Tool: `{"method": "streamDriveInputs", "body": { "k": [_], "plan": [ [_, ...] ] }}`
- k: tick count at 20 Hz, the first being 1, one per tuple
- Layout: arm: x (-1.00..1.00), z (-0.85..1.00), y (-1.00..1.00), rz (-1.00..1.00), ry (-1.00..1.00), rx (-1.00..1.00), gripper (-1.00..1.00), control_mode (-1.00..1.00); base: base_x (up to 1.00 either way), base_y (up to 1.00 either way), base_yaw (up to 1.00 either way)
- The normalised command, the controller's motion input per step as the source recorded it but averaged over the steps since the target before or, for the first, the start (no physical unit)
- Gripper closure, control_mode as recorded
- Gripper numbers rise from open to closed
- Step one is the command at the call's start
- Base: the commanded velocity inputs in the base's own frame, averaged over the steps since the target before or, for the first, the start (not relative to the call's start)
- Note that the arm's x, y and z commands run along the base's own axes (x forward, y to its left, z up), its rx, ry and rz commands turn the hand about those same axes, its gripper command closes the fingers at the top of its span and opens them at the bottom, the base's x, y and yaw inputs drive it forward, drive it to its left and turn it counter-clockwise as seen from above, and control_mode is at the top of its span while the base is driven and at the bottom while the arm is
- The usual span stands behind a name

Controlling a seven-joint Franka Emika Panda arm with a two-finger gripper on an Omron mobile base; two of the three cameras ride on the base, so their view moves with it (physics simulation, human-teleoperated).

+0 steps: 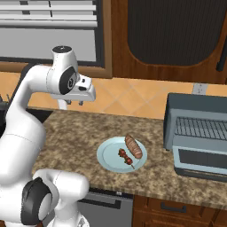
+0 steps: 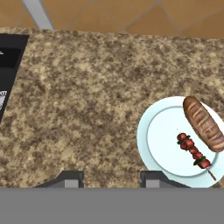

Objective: Pick up the kebab skewer and baguette bread, and place them inside the toaster oven. Close the toaster oven door and start by setting the timer.

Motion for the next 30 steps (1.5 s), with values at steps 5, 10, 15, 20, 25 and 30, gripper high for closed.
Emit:
{"method": "streamDriveInputs", "body": {
  "k": [5, 10, 15, 20, 25, 30],
  "plan": [
    [0.0, 0.0, 0.0, 0.0, 0.0, 0.0, -1.0, 1.0, 0.0, 0.0, 0.0],
    [0.0, 0.0, 0.0, 0.0, 0.0, 0.0, -1.0, 1.0, 0.0, 0.0, 0.0],
    [0.0, 0.0, 0.0, 0.0, 0.0, 0.0, -1.0, 1.0, -0.08, -0.59, 0.02],
    [0.0, 0.0, 0.0, 0.0, 0.0, 0.0, -1.0, 1.0, 0.0, -0.68, 0.0],
    [0.0, 0.0, 0.0, 0.0, 0.0, 0.0, -1.0, 1.0, 0.0, -0.6, 0.0],
    [0.0, 0.0, 0.0, 0.0, 0.0, 0.0, -1.0, 1.0, 0.0, -0.27, 0.0]
  ]
}}
